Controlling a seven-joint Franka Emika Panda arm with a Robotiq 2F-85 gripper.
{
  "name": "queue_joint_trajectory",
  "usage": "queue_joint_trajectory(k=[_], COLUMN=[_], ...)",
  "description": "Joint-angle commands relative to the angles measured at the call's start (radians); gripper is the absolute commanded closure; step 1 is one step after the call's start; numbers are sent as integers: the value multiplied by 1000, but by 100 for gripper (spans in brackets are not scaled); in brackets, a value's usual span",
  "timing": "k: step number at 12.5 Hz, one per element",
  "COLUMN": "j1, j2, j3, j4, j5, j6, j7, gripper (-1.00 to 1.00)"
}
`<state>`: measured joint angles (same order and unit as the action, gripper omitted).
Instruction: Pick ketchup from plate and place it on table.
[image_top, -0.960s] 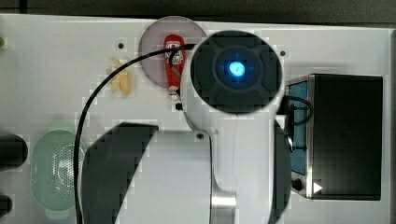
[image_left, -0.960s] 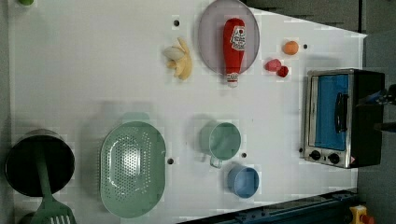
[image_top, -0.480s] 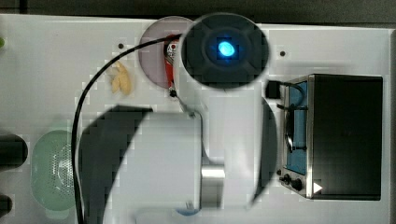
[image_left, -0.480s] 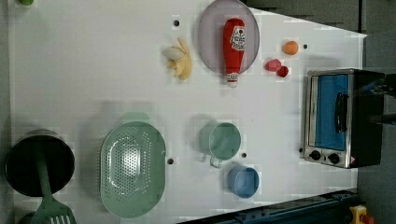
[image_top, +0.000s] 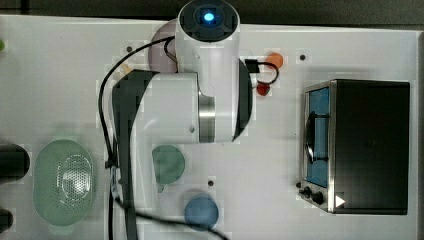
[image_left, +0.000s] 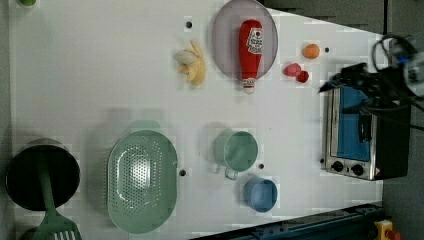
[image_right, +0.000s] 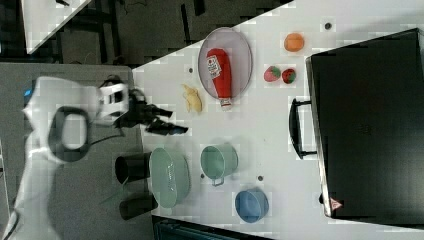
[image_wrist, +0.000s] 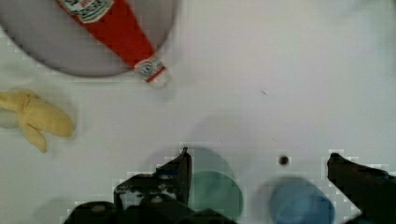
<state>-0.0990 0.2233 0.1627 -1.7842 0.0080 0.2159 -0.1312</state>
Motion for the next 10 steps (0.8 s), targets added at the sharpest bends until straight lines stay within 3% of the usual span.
queue_joint_trajectory(k=[1, 4, 10], j1=[12, 24, 45], j2=[31, 128, 321], j3=[15, 15, 15], j4=[-3, -2, 30], j5=[6, 5, -12], j6=[80, 217, 471], j7=[-241, -383, -413], gripper=[-100, -100, -100])
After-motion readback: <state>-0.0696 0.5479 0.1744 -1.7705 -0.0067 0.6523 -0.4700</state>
